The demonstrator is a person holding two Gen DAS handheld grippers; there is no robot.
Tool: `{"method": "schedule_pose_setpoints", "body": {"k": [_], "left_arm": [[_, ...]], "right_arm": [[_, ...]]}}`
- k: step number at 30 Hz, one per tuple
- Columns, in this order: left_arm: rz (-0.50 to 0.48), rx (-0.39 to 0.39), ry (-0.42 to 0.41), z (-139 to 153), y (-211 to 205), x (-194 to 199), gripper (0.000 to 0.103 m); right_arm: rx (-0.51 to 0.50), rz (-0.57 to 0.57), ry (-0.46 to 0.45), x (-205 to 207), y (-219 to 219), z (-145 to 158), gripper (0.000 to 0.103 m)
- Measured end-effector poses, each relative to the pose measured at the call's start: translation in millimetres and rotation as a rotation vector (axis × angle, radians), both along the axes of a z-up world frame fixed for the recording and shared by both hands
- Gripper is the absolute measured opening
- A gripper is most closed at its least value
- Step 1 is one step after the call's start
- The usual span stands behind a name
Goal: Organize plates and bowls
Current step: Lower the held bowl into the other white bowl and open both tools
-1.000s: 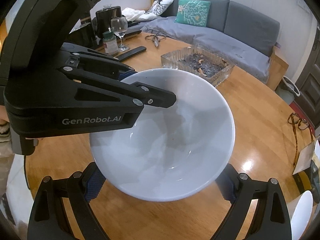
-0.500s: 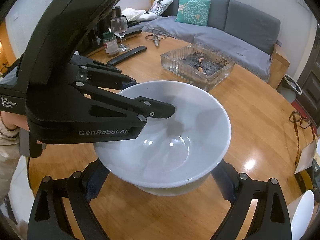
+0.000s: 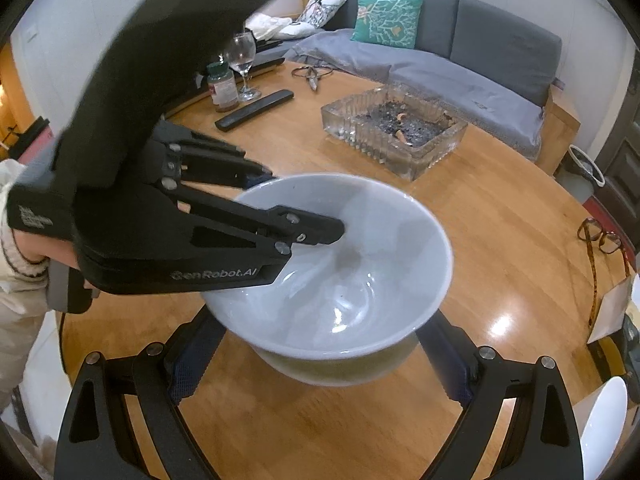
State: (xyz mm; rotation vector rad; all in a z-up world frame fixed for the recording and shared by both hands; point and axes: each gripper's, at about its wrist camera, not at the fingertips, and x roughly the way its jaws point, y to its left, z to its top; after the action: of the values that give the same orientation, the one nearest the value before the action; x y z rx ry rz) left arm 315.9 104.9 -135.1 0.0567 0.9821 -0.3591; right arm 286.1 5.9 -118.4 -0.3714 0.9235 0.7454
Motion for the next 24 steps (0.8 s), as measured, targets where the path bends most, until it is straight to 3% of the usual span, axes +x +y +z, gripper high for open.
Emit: {"method": "schedule_pose_setpoints", "body": {"k": [11, 24], "left_arm": [[0.004, 0.019, -0.002, -3, -1, 0, 0.021], [0.010, 0.019, -0.005, -1, -1, 0, 0.021]], "right_arm": [[-0.035, 0.005, -0.024, -6, -4, -5, 0.092], [0.011, -0.004, -0.030, -9, -12, 1, 0.091]]}}
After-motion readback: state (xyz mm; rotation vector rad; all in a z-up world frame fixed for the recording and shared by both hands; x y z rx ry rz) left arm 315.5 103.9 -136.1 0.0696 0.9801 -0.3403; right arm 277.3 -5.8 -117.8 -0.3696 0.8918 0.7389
